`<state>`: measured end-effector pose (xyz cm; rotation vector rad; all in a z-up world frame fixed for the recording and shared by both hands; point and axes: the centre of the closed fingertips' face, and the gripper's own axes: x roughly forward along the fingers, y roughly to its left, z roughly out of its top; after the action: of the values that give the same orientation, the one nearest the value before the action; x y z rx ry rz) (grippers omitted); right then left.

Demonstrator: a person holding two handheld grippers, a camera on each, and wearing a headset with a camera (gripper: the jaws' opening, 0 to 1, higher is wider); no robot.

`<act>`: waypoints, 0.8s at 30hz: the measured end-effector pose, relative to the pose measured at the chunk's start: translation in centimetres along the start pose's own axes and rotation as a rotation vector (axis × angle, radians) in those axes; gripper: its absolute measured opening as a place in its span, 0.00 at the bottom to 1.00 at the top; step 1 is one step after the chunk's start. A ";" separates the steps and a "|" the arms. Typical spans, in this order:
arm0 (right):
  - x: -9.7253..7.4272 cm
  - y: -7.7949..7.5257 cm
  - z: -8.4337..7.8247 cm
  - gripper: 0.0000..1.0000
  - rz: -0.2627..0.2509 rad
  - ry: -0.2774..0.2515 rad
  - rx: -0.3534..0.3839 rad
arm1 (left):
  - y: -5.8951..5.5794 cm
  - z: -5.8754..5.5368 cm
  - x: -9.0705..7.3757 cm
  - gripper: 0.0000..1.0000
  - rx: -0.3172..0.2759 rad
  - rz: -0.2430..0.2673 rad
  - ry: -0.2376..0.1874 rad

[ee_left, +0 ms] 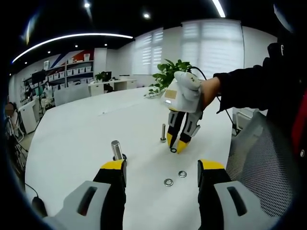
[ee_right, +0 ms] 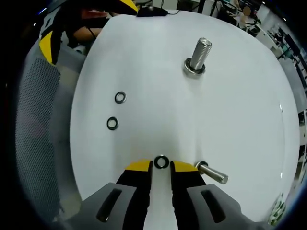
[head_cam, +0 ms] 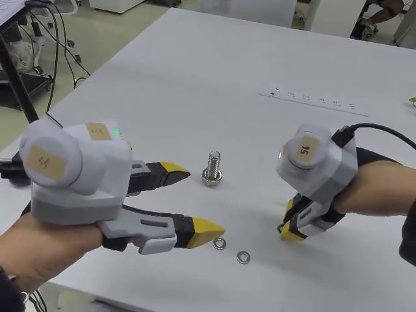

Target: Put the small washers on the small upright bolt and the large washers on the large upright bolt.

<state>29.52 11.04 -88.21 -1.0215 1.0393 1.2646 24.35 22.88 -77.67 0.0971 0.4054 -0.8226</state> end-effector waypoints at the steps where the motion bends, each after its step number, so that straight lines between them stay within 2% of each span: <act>1: 0.0 0.1 0.0 0.17 -0.001 0.001 -0.003 | 0.0 0.0 0.0 0.59 0.000 0.000 0.000; 6: 0.0 0.3 0.1 0.15 -0.008 0.013 -0.024 | -0.1 0.0 0.1 0.59 -0.001 -0.002 0.001; 24: -0.2 -0.1 0.0 0.13 -0.009 0.021 -0.023 | 0.1 0.1 0.0 0.59 -0.002 0.000 0.003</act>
<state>29.63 11.01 -88.02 -1.0578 1.0378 1.2637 24.44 22.92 -77.63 0.0962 0.4095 -0.8221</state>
